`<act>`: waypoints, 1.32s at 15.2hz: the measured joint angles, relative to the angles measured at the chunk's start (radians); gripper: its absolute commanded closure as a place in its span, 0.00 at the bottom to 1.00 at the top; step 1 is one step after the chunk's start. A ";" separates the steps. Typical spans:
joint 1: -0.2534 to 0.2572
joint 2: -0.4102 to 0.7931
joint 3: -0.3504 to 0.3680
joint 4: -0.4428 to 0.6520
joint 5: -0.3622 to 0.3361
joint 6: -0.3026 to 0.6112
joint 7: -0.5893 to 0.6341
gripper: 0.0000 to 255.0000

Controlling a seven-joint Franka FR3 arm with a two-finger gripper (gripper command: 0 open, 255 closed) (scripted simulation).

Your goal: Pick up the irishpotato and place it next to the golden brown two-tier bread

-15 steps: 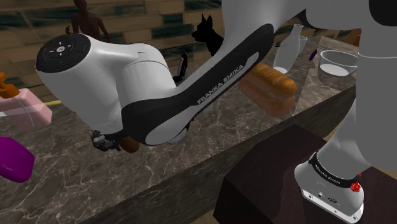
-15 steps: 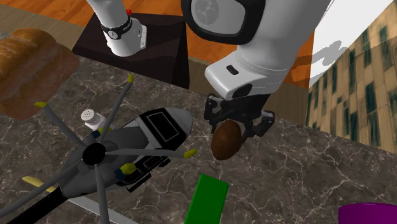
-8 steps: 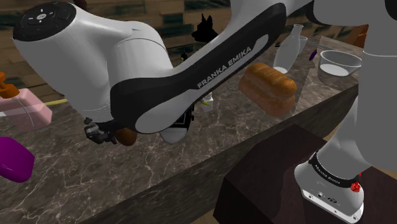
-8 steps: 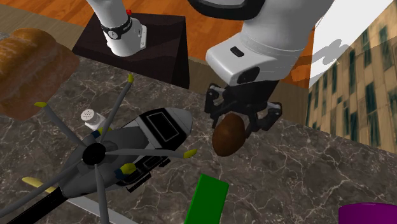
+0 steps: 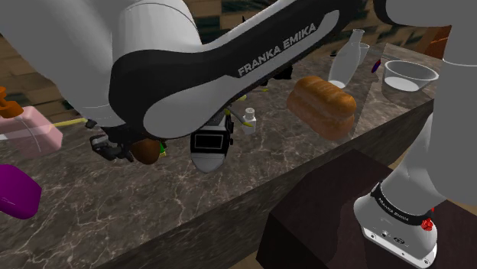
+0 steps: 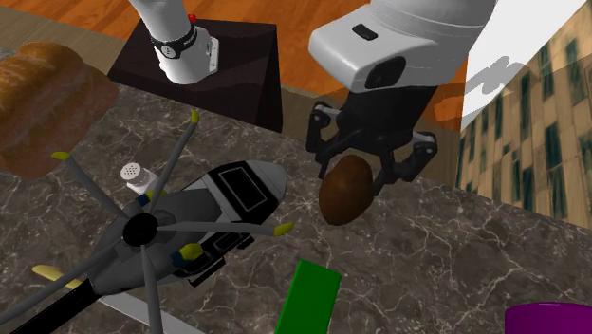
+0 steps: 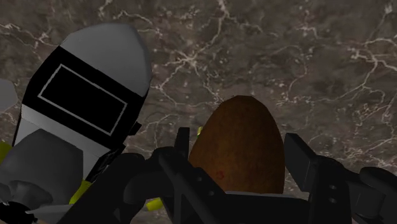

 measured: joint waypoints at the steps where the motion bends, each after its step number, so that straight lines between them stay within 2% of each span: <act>1: 0.001 -0.002 0.002 0.009 0.003 -0.010 -0.004 1.00; 8: -0.002 -0.029 0.015 0.072 0.035 -0.085 -0.044 1.00; 18: 0.021 -0.031 0.022 0.200 0.050 -0.205 -0.086 1.00; 20: -0.018 -0.068 0.026 0.162 0.074 -0.187 -0.113 1.00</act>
